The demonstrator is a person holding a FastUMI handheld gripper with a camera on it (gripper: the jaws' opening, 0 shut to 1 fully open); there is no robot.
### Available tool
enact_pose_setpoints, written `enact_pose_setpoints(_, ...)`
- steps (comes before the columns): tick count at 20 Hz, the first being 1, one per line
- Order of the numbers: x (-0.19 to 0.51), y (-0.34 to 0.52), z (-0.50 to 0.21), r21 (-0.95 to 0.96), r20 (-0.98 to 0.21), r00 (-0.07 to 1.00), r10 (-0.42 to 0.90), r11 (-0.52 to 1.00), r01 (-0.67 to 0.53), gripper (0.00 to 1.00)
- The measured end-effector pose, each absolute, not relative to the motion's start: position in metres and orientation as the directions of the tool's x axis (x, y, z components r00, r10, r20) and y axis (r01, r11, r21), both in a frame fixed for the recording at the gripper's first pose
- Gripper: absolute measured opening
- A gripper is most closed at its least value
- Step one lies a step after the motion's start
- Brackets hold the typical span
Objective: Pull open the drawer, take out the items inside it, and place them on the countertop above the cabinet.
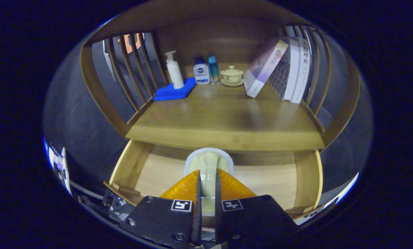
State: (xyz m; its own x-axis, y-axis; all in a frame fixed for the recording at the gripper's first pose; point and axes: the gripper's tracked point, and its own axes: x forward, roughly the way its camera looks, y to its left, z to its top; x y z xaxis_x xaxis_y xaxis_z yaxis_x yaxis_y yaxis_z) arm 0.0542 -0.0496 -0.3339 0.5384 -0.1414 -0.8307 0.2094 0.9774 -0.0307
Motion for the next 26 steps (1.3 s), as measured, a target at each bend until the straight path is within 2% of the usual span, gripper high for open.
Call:
enact_pose_setpoints(4, 0.072, -0.061, -0.313, -0.056, -0.800, 0.572, -0.180, 0.972, 0.228, 0.18)
enact_pose_setpoints(14, 0.125, -0.091, -0.304, -0.099, -0.776, 0.576, -0.257, 0.952, 0.291, 0.18)
enact_pose_setpoints(22, 0.163, -0.103, -0.323, -0.035, -0.796, 0.565, -0.218, 0.948, 0.317, 0.18)
enact_pose_setpoints(26, 0.182, -0.116, -0.320, -0.067, -0.787, 0.561, -0.258, 0.939, 0.337, 0.18)
